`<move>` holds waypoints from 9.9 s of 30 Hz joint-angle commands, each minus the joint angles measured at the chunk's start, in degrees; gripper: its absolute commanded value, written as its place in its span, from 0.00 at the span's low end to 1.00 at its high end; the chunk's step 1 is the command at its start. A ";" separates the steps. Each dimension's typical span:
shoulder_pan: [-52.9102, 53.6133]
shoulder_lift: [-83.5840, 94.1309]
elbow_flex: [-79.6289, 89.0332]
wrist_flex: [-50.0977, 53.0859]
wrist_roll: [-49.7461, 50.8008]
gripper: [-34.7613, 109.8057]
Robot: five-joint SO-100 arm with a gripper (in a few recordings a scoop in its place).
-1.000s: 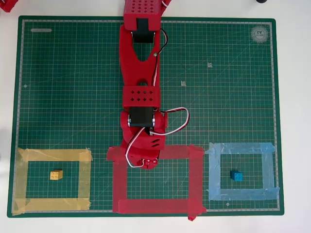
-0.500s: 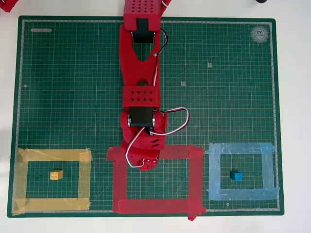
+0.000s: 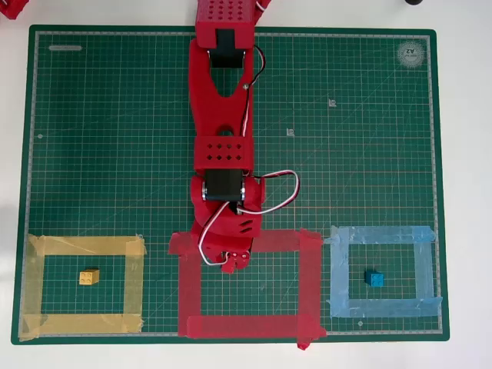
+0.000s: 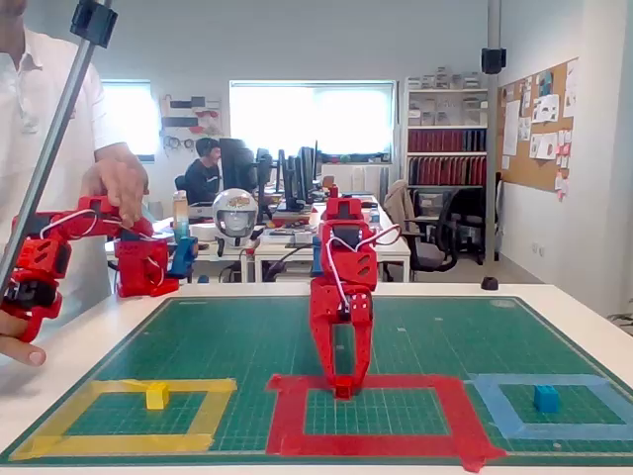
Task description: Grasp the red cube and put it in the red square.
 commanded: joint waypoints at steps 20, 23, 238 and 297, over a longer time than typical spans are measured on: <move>1.49 5.27 3.16 -0.35 -2.20 0.23; 1.49 6.06 4.31 -0.09 -2.20 0.23; -6.94 30.94 41.66 -12.48 2.11 0.35; -15.29 23.38 37.27 -25.75 3.60 0.23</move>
